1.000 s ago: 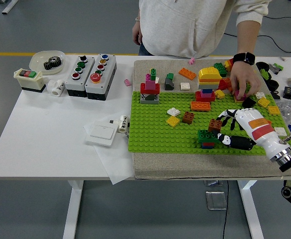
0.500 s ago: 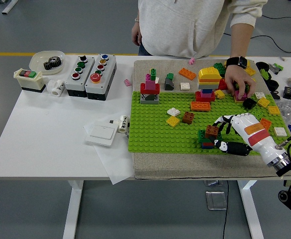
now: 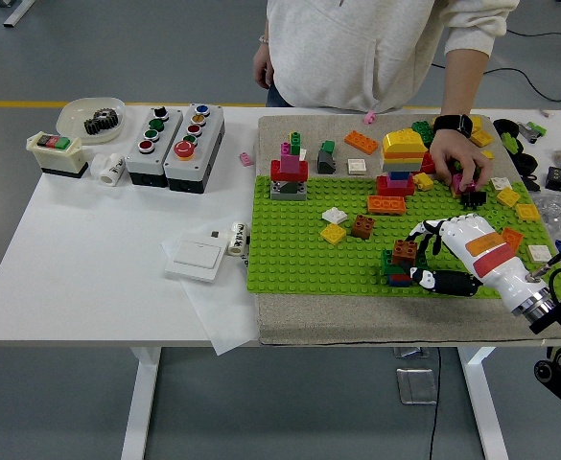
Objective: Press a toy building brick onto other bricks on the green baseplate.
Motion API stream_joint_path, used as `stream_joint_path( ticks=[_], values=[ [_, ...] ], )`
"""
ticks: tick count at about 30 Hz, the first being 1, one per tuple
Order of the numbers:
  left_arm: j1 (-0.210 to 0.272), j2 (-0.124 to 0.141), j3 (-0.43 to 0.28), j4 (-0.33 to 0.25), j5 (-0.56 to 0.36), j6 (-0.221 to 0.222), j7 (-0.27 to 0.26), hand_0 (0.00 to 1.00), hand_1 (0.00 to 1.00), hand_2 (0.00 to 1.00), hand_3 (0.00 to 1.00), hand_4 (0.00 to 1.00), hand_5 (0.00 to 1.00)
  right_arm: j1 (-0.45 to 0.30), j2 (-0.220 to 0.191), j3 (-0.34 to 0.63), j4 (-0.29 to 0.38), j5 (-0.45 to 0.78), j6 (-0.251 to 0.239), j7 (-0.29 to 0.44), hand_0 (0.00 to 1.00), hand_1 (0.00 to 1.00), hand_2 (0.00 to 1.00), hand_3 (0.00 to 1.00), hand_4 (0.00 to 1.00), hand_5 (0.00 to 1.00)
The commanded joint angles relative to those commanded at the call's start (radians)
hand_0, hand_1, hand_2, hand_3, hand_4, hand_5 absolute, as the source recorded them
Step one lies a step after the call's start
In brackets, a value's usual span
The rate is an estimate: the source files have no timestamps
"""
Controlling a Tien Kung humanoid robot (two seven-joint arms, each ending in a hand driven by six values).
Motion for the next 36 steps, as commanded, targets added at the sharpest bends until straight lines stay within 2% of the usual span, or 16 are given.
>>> stream_joint_path(
  ticks=[15, 24, 25, 30, 31, 36],
  values=[
    [0.000, 0.000, -0.001, 0.001, 0.001, 0.000, 0.001, 0.491, 0.599, 0.756, 0.786, 0.829, 0.835, 0.005, -0.006, 0.018, 0.007, -0.021, -0.011, 0.009, 0.261, 0.403, 0.471, 0.501, 0.649, 0.550],
    [0.004, -0.001, -0.007, 0.000, 0.008, 0.000, 0.004, 0.490, 0.599, 0.756, 0.787, 0.829, 0.834, 0.022, -0.006, -0.006, -0.022, -0.014, -0.005, 0.014, 0.274, 0.405, 0.474, 0.503, 0.654, 0.549],
    [0.005, -0.001, -0.008, 0.000, 0.010, 0.001, 0.005, 0.490, 0.600, 0.756, 0.787, 0.829, 0.835, 0.024, -0.005, -0.009, -0.027, -0.013, -0.004, 0.015, 0.360, 0.434, 0.486, 0.504, 0.667, 0.558],
    [0.007, -0.001, -0.012, 0.000, 0.016, 0.001, 0.007, 0.490, 0.600, 0.756, 0.787, 0.829, 0.835, 0.033, -0.004, -0.014, -0.040, -0.011, -0.004, 0.018, 0.360, 0.434, 0.486, 0.504, 0.667, 0.558],
    [0.008, -0.001, -0.012, 0.000, 0.017, 0.001, 0.008, 0.491, 0.602, 0.755, 0.787, 0.829, 0.835, 0.034, -0.004, -0.015, -0.040, -0.011, -0.005, 0.018, 0.442, 0.453, 0.494, 0.505, 0.675, 0.565],
    [0.009, -0.001, -0.015, 0.000, 0.021, 0.001, 0.009, 0.491, 0.602, 0.755, 0.787, 0.829, 0.835, 0.039, -0.002, -0.020, -0.043, -0.010, -0.003, 0.016, 0.442, 0.453, 0.494, 0.505, 0.675, 0.565]
  ],
)
